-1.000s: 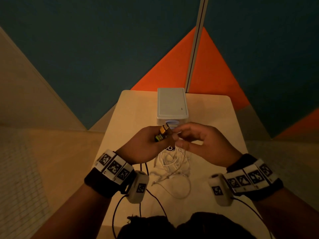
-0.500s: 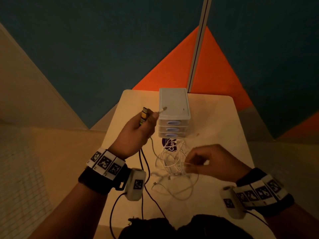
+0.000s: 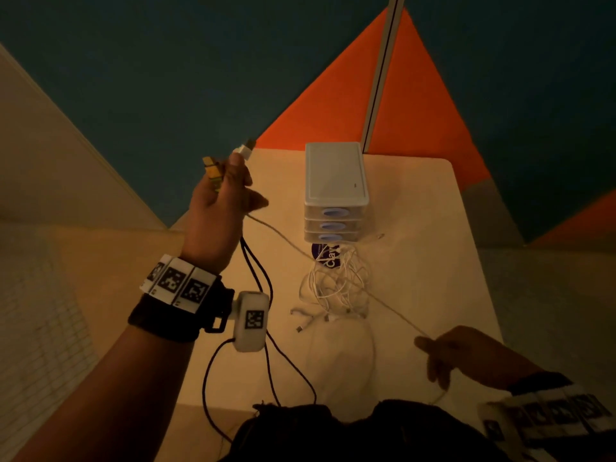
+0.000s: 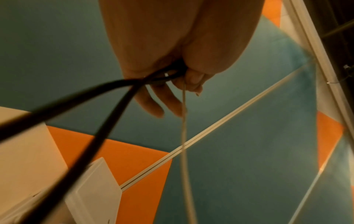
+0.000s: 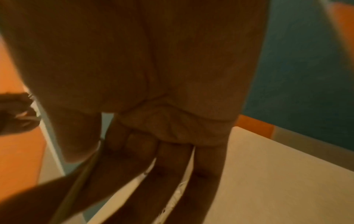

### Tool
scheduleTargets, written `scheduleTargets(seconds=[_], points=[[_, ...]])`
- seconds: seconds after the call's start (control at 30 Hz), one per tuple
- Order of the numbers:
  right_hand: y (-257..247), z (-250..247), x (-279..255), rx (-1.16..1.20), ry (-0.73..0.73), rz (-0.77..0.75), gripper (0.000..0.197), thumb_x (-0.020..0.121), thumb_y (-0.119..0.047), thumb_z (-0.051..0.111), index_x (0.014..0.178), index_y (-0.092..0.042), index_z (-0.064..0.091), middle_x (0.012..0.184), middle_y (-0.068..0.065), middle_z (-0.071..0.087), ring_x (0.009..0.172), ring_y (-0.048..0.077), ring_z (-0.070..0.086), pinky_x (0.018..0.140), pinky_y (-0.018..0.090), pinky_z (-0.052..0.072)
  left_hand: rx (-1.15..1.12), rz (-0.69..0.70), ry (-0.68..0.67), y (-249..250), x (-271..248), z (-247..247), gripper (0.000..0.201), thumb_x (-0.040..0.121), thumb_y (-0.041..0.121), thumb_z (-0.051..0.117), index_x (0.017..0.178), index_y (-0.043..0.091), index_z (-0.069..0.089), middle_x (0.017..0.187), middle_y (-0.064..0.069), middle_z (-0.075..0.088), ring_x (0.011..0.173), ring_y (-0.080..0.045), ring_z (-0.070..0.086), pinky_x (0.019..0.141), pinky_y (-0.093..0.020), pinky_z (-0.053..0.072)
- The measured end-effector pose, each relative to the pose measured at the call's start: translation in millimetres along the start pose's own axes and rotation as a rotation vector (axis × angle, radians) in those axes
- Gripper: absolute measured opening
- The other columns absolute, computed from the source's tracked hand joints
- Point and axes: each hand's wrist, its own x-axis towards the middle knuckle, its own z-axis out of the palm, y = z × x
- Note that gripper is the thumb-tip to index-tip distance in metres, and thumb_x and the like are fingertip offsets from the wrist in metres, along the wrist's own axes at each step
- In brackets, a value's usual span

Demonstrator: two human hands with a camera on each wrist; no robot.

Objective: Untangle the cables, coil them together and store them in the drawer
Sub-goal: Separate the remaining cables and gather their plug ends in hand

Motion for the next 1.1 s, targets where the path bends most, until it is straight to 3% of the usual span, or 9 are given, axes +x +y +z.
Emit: scheduleTargets(seconds=[0.1, 0.2, 0.3, 0.47, 0.57, 0.67, 0.77, 0.9, 1.1], points=[[16.5, 6.2, -11.3, 0.130, 0.034, 0.000, 0.062, 0.089, -0.069, 0.052, 0.077, -0.016, 0.082, 0.078, 0.013, 0.076, 0.075, 0.025, 0.074, 0.076, 0.030, 0.057, -0.099, -0.079, -0.025, -2.6, 0.4, 1.5, 0.034, 0.108, 0.039, 0.038, 0.082, 0.019, 0.049, 0.057, 0.007, 0.043, 0.045, -0.012, 0.045, 0.051, -0.032, 0.049], [32.0, 33.4, -10.3, 0.194, -0.086, 0.151, 0.048, 0.098, -0.049, 0.053, 0.091, -0.011, 0.081, 0.086, 0.013, 0.077, 0.081, 0.031, 0.074, 0.073, 0.033, 0.060, -0.201, -0.184, -0.142, -3.0, -6.7, 9.6, 0.037, 0.107, 0.041, 0.039, 0.075, 0.022, 0.044, 0.059, 0.000, 0.020, 0.045, -0.013, 0.019, 0.044, -0.024, 0.025], [33.7, 66.6, -6.5, 0.065, -0.199, 0.223, 0.048, 0.095, -0.054, 0.053, 0.079, -0.016, 0.079, 0.068, -0.006, 0.073, 0.067, 0.006, 0.069, 0.065, 0.017, 0.051, -0.221, -0.238, -0.240, -6.2, -16.0, 20.0, 0.037, 0.107, 0.040, 0.040, 0.073, 0.024, 0.040, 0.063, -0.002, 0.014, 0.050, -0.015, 0.010, 0.046, -0.027, 0.013], [68.2, 100.2, 12.7, -0.218, -0.248, 0.286, 0.046, 0.090, -0.070, 0.055, 0.066, -0.033, 0.069, 0.065, -0.015, 0.065, 0.068, -0.005, 0.062, 0.066, 0.011, 0.044, -0.285, -0.341, -0.246, -12.1, -22.9, 23.0, 0.036, 0.106, 0.039, 0.040, 0.073, 0.024, 0.042, 0.058, 0.006, 0.023, 0.048, -0.011, 0.013, 0.044, -0.026, 0.013], [103.9, 109.1, 28.0, -0.331, -0.312, 0.297, 0.024, 0.083, -0.052, 0.069, 0.060, -0.053, 0.067, 0.070, -0.022, 0.064, 0.086, 0.000, 0.067, 0.065, 0.006, 0.043, -0.315, -0.387, -0.185, -14.9, -20.4, 16.9, 0.036, 0.105, 0.040, 0.043, 0.073, 0.025, 0.046, 0.060, 0.005, 0.021, 0.048, -0.010, 0.012, 0.045, -0.026, 0.012], [117.3, 115.4, 34.2, -0.405, -0.394, 0.335, 0.011, 0.087, -0.042, 0.072, 0.078, -0.049, 0.071, 0.087, -0.019, 0.069, 0.088, 0.001, 0.065, 0.072, 0.008, 0.044, -0.319, -0.419, -0.170, -17.7, -19.3, 11.1, 0.035, 0.105, 0.040, 0.043, 0.073, 0.025, 0.046, 0.063, 0.003, 0.017, 0.051, -0.011, 0.010, 0.048, -0.029, 0.010], [124.0, 108.3, 40.1, -0.343, -0.371, 0.290, 0.055, 0.072, -0.052, 0.086, 0.121, -0.052, 0.062, 0.126, -0.017, 0.066, 0.120, 0.011, 0.061, 0.104, 0.031, 0.049, -0.317, -0.451, -0.226, -22.4, -25.0, 10.5, 0.035, 0.104, 0.041, 0.044, 0.074, 0.025, 0.047, 0.061, 0.004, 0.019, 0.052, -0.012, 0.009, 0.049, -0.030, 0.008], [70.5, 78.3, 41.3, -0.261, -0.426, 0.217, 0.097, 0.045, -0.060, 0.093, 0.128, -0.061, 0.044, 0.127, -0.020, 0.055, 0.116, 0.010, 0.059, 0.097, 0.032, 0.055, -0.287, -0.458, -0.331, -27.9, -36.3, 18.9, 0.036, 0.104, 0.041, 0.043, 0.073, 0.025, 0.043, 0.061, 0.003, 0.018, 0.051, -0.013, 0.009, 0.048, -0.031, 0.008], [-7.8, 64.5, 51.4, -0.385, -0.418, 0.104, 0.073, 0.061, -0.044, 0.094, 0.127, -0.044, 0.061, 0.117, -0.016, 0.066, 0.106, 0.007, 0.065, 0.096, 0.036, 0.056, -0.260, -0.446, -0.419, -30.3, -46.5, 27.1, 0.035, 0.106, 0.038, 0.040, 0.074, 0.024, 0.035, 0.064, -0.002, 0.013, 0.052, -0.016, 0.007, 0.049, -0.033, 0.008]])
